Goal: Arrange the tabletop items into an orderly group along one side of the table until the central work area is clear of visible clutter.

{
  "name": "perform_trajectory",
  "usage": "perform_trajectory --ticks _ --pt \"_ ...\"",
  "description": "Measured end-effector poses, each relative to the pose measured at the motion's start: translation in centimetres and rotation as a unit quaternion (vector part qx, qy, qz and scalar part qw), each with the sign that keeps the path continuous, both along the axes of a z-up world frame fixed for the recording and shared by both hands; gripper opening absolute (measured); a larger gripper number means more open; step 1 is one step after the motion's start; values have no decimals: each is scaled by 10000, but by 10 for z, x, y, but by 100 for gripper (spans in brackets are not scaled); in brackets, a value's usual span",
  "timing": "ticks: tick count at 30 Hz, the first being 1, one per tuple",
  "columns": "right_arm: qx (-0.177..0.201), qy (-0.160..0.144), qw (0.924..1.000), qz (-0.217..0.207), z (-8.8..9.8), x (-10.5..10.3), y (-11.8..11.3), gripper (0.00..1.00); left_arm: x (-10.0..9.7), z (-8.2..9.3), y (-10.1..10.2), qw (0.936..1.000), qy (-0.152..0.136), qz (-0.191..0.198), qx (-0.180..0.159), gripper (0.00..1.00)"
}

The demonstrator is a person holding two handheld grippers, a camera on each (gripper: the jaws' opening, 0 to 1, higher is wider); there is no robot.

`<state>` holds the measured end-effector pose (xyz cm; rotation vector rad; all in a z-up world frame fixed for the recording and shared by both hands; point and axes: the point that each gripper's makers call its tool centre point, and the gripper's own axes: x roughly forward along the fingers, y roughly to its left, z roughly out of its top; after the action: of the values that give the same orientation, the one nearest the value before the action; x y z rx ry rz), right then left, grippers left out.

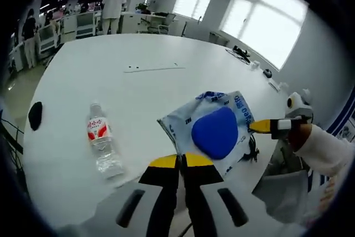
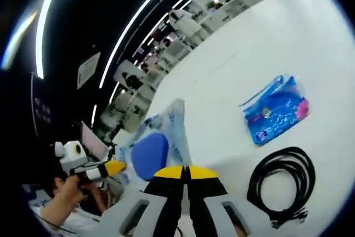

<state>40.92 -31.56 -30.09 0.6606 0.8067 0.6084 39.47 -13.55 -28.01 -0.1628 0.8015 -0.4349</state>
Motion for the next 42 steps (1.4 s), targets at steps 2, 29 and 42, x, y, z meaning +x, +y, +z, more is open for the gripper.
perform_trajectory --ticks 2,29,42 --pt "53 47 10000 -2 -1 0 0 0 0 -1 0 10000 13 12 20 0" --pt "-248 517 9983 -135 -47 34 -14 0 29 -48 -20 9961 559 -253 639 0" --pt "-897 283 9955 100 -73 54 -12 0 55 -71 -17 9934 826 -269 755 0"
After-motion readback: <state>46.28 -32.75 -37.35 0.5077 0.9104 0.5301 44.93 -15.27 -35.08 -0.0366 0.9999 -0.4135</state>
